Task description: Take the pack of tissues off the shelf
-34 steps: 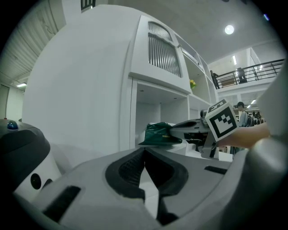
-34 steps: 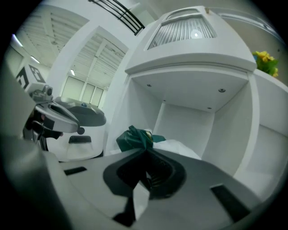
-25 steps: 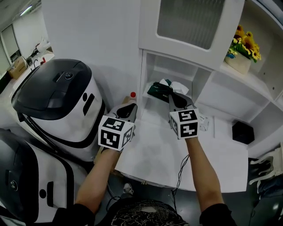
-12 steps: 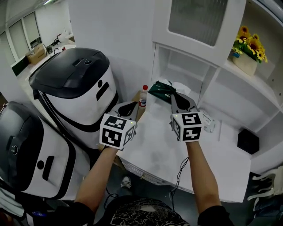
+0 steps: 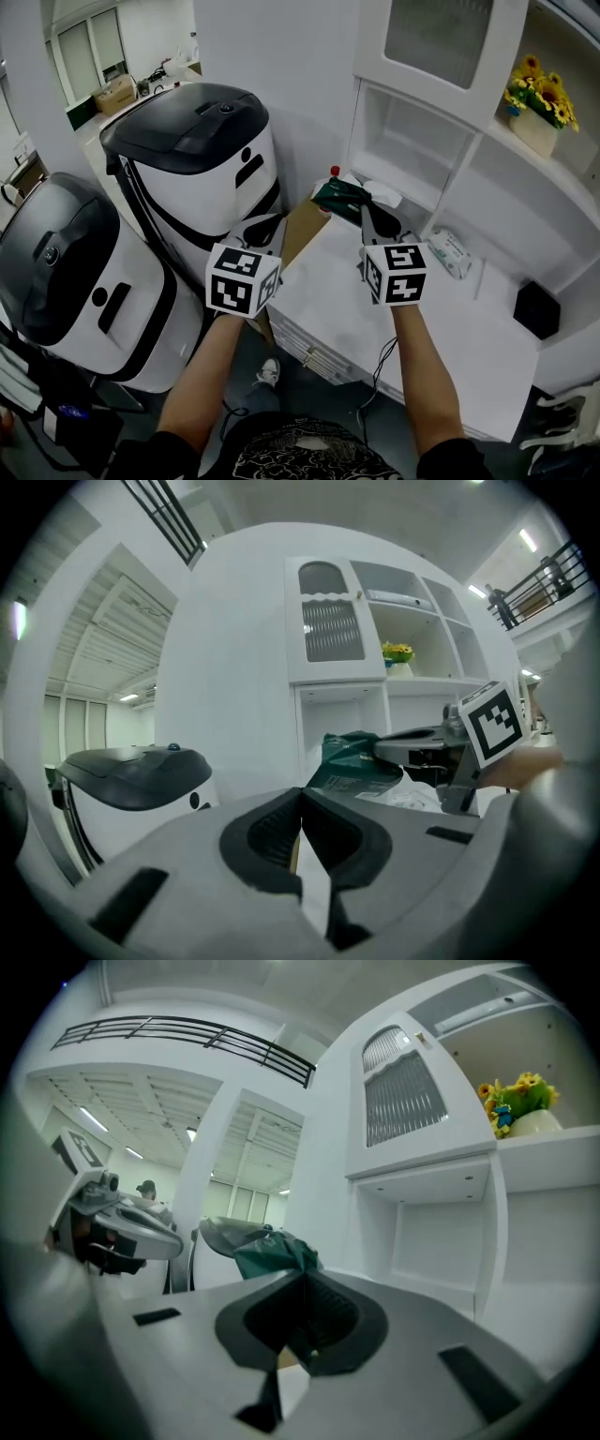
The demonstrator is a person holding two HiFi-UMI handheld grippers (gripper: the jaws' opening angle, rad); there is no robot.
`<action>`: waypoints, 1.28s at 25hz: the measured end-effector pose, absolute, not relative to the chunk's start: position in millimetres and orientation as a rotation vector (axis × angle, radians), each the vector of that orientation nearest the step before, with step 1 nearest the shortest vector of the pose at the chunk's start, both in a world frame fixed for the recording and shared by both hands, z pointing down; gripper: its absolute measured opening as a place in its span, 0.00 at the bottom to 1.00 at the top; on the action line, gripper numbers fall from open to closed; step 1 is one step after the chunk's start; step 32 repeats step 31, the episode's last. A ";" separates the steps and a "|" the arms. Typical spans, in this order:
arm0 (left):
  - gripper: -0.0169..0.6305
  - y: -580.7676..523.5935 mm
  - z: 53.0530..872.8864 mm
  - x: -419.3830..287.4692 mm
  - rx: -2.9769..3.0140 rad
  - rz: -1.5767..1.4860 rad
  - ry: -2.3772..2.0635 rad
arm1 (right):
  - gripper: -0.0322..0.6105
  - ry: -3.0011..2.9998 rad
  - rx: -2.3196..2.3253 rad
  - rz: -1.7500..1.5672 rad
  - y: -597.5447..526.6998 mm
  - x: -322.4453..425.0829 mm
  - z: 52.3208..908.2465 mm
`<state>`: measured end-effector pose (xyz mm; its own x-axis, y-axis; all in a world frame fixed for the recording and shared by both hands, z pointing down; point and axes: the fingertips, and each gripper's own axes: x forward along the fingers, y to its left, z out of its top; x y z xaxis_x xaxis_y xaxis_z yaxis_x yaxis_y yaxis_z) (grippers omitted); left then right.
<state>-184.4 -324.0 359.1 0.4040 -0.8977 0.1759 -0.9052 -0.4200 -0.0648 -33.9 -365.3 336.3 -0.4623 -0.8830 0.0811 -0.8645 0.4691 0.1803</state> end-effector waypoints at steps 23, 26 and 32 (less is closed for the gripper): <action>0.03 -245.2 361.6 -223.1 2.483 0.299 -1.845 | 0.06 -2.642 1.423 -0.114 -297.5 -58.4 348.8; 0.03 -242.2 360.3 -228.3 2.476 0.290 -1.852 | 0.06 -2.641 1.419 -0.124 -294.6 -62.2 346.2; 0.03 -240.5 360.6 -232.0 2.477 0.283 -1.848 | 0.06 -2.633 1.418 -0.129 -292.8 -66.6 346.8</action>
